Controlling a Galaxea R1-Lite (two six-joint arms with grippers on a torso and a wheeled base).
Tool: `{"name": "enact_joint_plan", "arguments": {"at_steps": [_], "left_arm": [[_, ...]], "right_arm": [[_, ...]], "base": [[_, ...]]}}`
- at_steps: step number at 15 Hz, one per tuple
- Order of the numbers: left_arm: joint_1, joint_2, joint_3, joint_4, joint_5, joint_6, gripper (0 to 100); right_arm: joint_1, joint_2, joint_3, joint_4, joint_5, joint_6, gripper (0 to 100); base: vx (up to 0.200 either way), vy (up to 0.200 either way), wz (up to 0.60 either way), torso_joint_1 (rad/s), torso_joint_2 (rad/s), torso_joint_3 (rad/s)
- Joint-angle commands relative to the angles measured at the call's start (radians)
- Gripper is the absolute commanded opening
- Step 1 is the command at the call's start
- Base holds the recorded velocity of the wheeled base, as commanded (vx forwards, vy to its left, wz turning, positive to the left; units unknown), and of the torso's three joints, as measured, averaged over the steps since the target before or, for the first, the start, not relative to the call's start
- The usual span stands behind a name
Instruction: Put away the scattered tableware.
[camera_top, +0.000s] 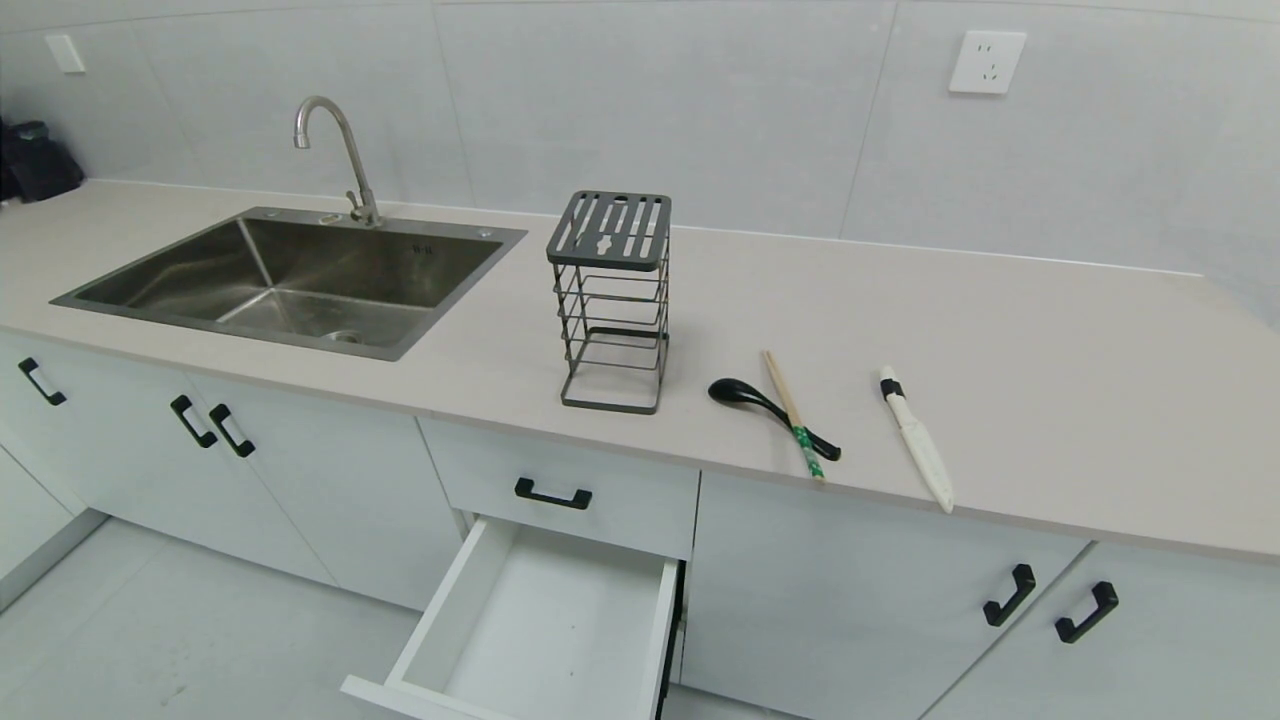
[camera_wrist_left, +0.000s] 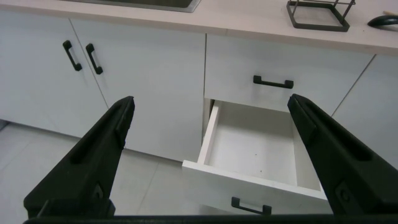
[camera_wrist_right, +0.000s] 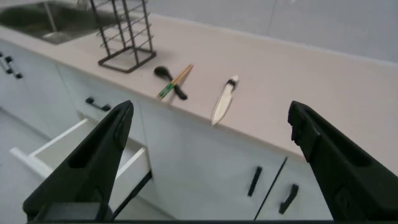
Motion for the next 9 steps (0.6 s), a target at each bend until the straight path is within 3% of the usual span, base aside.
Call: {"name": "enact_joint_plan", "arguments": {"at_steps": [1,4,9], "left_arm": [[0.0,0.001,0.0,-0.001,0.0,-0.001,100],[0.0,0.001,0.0,-0.001,0.0,-0.001,100],[0.0,0.001,0.0,-0.001,0.0,-0.001,100]], "right_arm": [[0.026,0.217,-0.045,0.001,0.031,0.0,100],[0.117,0.433,-0.113,-0.089,0.024,-0.003,100],[0.122,0.51,-0.134,-0.114,0.024,-0.005,100]], "base": [[0.0,0.0,0.0,0.0,0.0,0.0],[0.0,0.0,0.0,0.0,0.0,0.0],[0.0,0.0,0.0,0.0,0.0,0.0]]}}
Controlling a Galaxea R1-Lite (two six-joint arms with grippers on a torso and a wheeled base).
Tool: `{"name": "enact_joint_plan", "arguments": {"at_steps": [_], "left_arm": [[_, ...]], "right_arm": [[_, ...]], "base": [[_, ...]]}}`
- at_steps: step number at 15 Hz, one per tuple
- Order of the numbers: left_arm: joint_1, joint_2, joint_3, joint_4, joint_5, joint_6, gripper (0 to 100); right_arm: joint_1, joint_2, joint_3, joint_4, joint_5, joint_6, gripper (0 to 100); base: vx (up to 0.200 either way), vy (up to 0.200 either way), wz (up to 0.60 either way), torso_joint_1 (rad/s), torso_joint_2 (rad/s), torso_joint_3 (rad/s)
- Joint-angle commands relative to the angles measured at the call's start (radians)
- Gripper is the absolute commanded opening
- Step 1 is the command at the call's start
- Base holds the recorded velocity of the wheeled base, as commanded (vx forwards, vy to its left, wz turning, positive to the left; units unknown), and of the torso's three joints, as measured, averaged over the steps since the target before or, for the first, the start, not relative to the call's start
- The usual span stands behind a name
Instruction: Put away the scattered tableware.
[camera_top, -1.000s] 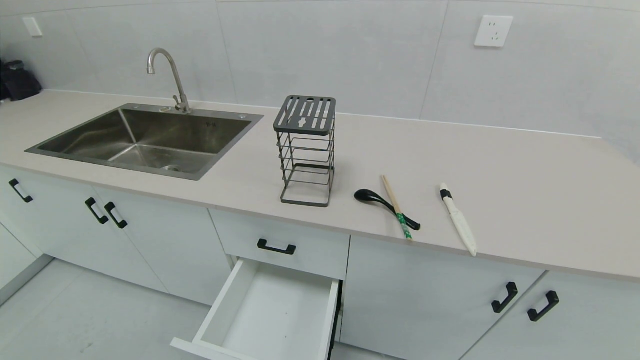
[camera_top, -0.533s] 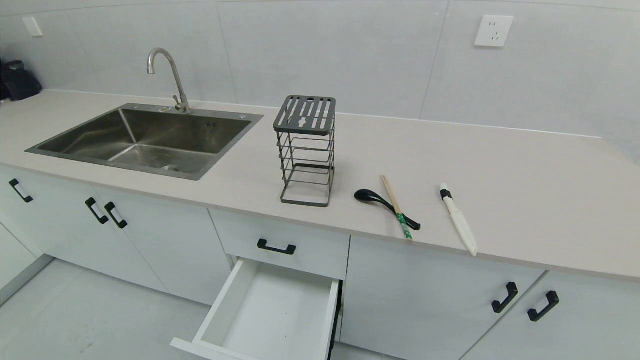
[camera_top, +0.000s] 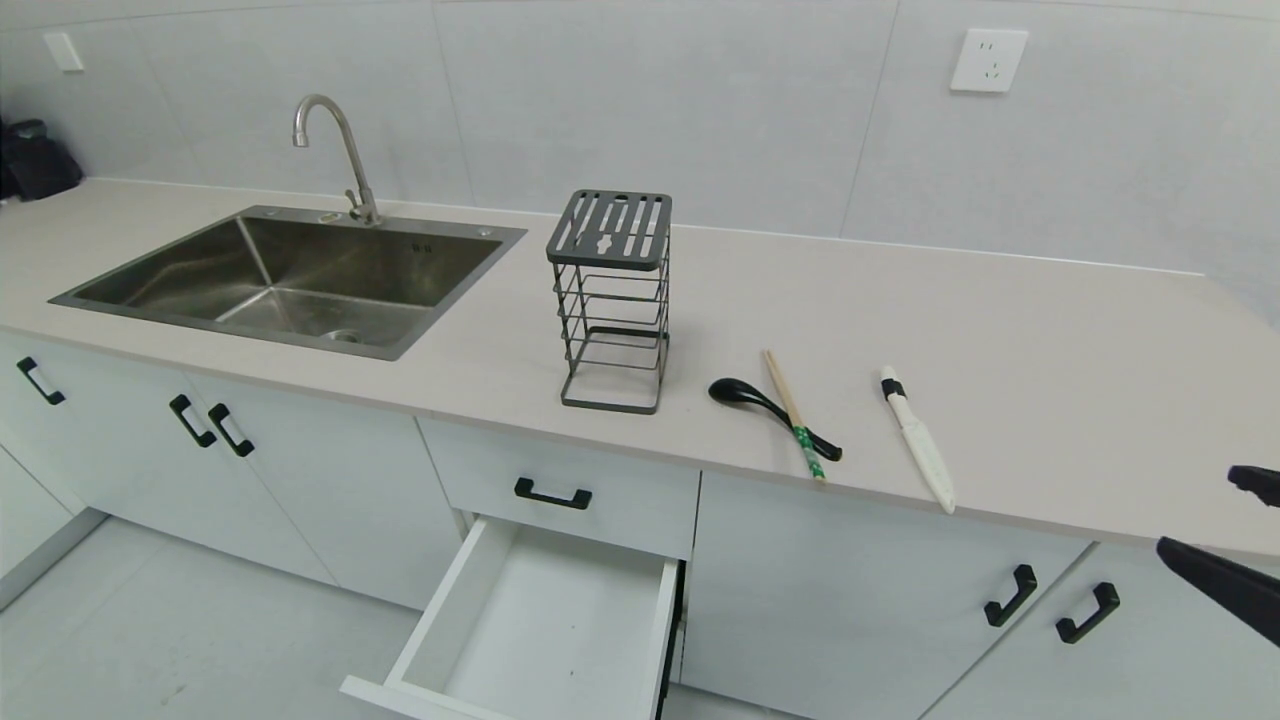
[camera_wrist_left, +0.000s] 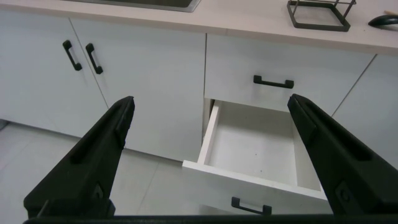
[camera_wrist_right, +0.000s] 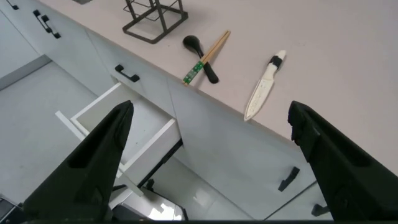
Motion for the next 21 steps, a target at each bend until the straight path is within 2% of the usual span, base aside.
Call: {"name": "enact_joint_plan", "arguments": {"at_steps": [1,4,7,9,14,18,21], "left_arm": [[0.0,0.001,0.0,0.0,0.0,0.0,100],[0.0,0.001,0.0,0.0,0.0,0.0,100],[0.0,0.001,0.0,0.0,0.0,0.0,100],[0.0,0.001,0.0,0.0,0.0,0.0,100],[0.0,0.001,0.0,0.0,0.0,0.0,100],[0.0,0.001,0.0,0.0,0.0,0.0,100],[0.0,0.001,0.0,0.0,0.0,0.0,100]], "right_arm": [[0.014,0.047,-0.001,0.001,0.0,-0.001,100],[0.11,0.081,-0.003,0.003,-0.004,0.001,100],[0.217,0.198,-0.026,-0.002,-0.083,0.001,100],[0.268,0.221,-0.028,0.0,-0.092,0.004,100],[0.294,0.34,-0.032,-0.026,-0.093,0.004,100],[0.295,0.567,-0.054,-0.195,-0.104,0.004,100],[0.333,0.688,-0.107,-0.238,-0.141,0.012,100]], "base": [[0.0,0.0,0.0,0.0,0.0,0.0],[0.0,0.0,0.0,0.0,0.0,0.0],[0.0,0.0,0.0,0.0,0.0,0.0],[0.0,0.0,0.0,0.0,0.0,0.0],[0.0,0.0,0.0,0.0,0.0,0.0],[0.0,0.0,0.0,0.0,0.0,0.0],[0.0,0.0,0.0,0.0,0.0,0.0]]}}
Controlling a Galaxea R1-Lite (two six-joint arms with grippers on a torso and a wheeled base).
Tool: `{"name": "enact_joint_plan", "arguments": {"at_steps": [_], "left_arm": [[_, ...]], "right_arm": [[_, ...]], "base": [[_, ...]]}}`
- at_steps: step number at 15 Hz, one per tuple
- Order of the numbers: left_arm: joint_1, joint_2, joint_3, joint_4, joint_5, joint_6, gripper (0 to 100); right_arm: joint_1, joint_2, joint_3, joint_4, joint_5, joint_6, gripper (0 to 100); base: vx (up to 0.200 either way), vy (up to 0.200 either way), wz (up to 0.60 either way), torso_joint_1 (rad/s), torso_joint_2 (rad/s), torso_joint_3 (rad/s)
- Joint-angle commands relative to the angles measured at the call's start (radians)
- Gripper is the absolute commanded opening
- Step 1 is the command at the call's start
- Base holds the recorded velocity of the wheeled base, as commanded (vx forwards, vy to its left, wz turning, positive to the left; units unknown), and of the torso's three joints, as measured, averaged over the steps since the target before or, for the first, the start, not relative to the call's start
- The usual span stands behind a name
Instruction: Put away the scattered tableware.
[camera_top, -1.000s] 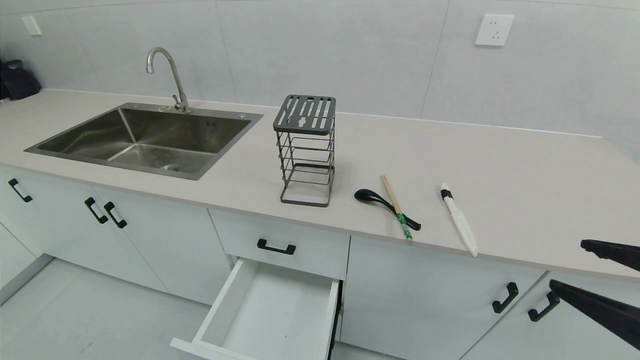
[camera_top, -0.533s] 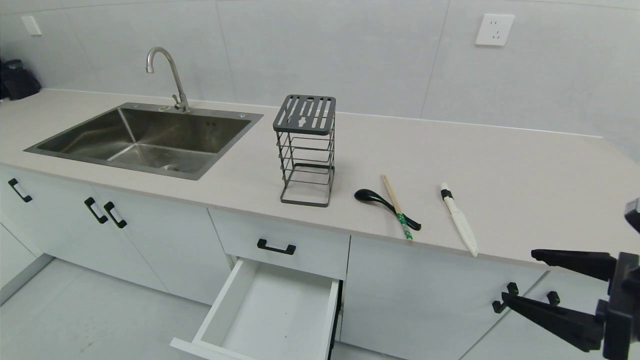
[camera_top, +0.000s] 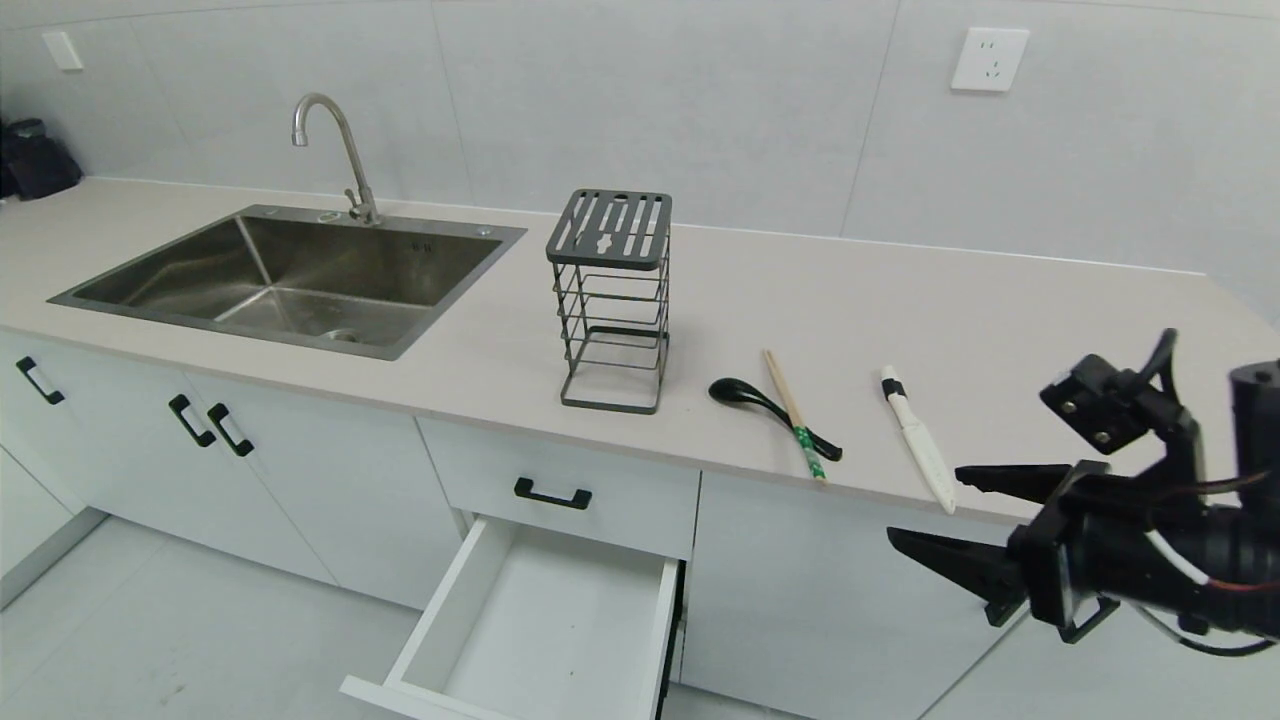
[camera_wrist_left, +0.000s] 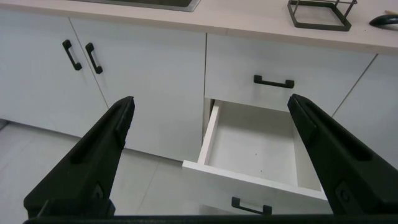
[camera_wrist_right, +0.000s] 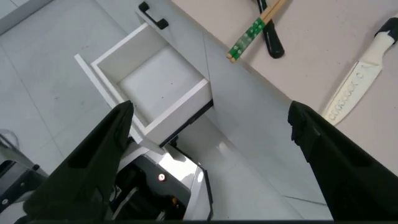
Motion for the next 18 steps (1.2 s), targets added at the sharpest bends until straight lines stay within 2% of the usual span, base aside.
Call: {"name": "enact_joint_plan", "arguments": {"at_steps": [1,2,6,10,14,18], "left_arm": [[-0.002,0.001,0.0,-0.001,-0.001,0.0,100],[-0.002,0.001,0.0,0.001,-0.006,-0.003,100],[-0.002,0.001,0.0,-0.001,-0.006,-0.003,100],[-0.002,0.001,0.0,-0.001,-0.006,-0.003,100],[-0.002,0.001,0.0,-0.001,-0.006,-0.002,100],[-0.002,0.001,0.0,-0.001,-0.006,-0.002,100]], "right_arm": [[0.049,0.156,-0.097,-0.019,-0.013,0.005,100],[0.064,0.179,-0.126,-0.019,-0.017,0.008,100],[0.161,0.342,-0.263,-0.019,-0.157,0.123,100],[0.208,0.42,-0.336,-0.013,-0.272,0.195,100],[0.231,0.425,-0.324,0.01,-0.394,0.238,100],[0.218,0.426,-0.294,0.036,-0.453,0.277,100]], "base": [[0.0,0.0,0.0,0.0,0.0,0.0],[0.0,0.0,0.0,0.0,0.0,0.0],[0.0,0.0,0.0,0.0,0.0,0.0],[0.0,0.0,0.0,0.0,0.0,0.0],[0.0,0.0,0.0,0.0,0.0,0.0],[0.0,0.0,0.0,0.0,0.0,0.0]]}}
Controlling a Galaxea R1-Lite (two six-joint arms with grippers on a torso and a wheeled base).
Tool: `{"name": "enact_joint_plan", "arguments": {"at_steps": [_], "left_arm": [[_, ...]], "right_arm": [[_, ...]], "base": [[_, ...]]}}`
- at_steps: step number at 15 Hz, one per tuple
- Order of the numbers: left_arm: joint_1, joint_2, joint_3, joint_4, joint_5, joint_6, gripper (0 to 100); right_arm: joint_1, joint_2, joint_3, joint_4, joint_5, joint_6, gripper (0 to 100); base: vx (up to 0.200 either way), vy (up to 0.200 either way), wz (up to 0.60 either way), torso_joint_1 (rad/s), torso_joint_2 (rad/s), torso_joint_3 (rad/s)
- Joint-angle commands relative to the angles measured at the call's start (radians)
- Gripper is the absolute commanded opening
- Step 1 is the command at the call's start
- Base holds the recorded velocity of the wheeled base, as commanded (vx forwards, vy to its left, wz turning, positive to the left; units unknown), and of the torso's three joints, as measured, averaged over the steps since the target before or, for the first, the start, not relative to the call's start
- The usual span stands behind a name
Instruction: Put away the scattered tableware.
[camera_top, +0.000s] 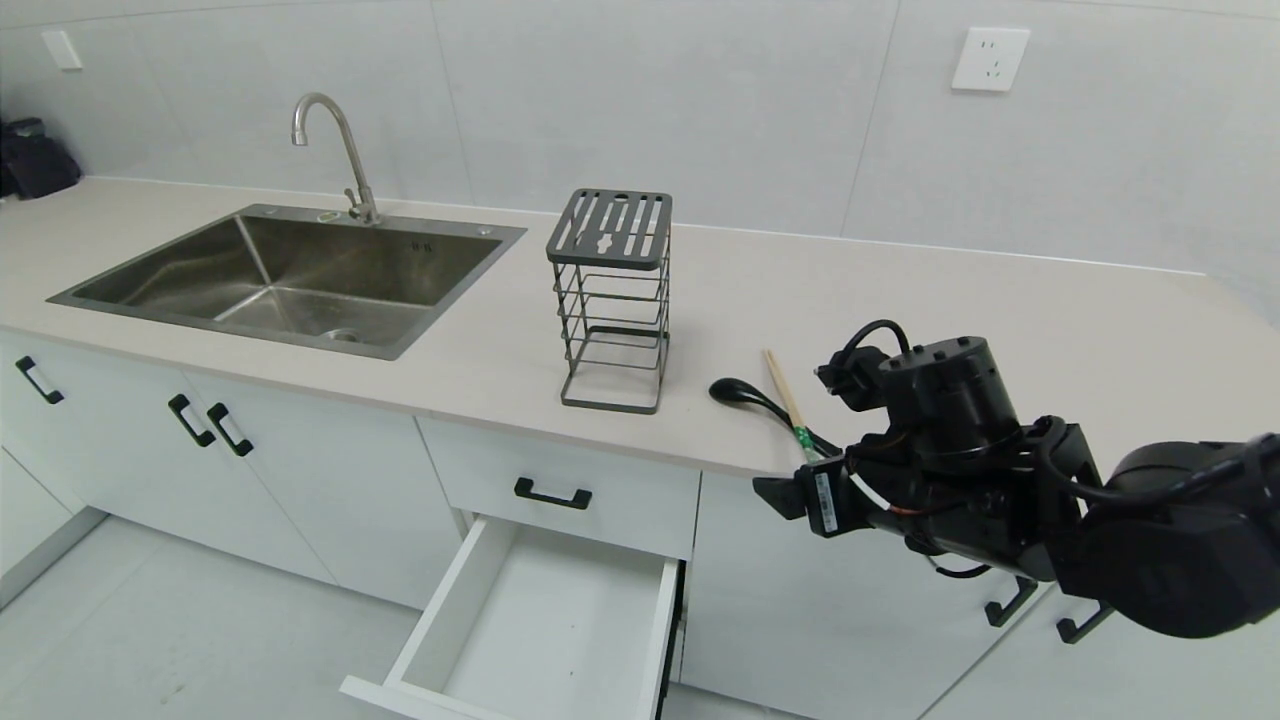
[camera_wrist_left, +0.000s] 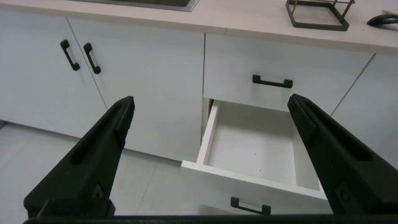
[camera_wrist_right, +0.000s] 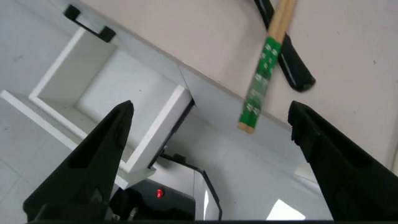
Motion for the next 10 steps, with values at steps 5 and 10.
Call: {"name": "enact_joint_plan", "arguments": {"at_steps": [5,10], "left_arm": [[0.0,0.001,0.0,0.0,0.0,0.0,100],[0.0,0.001,0.0,0.0,0.0,0.0,100]], "right_arm": [[-0.012,0.025,0.011,0.0,-0.015,0.025,100],[-0.015,0.093,-0.058,-0.003,-0.014,0.029,100]], "base": [[0.0,0.0,0.0,0.0,0.0,0.0],[0.0,0.0,0.0,0.0,0.0,0.0]]}}
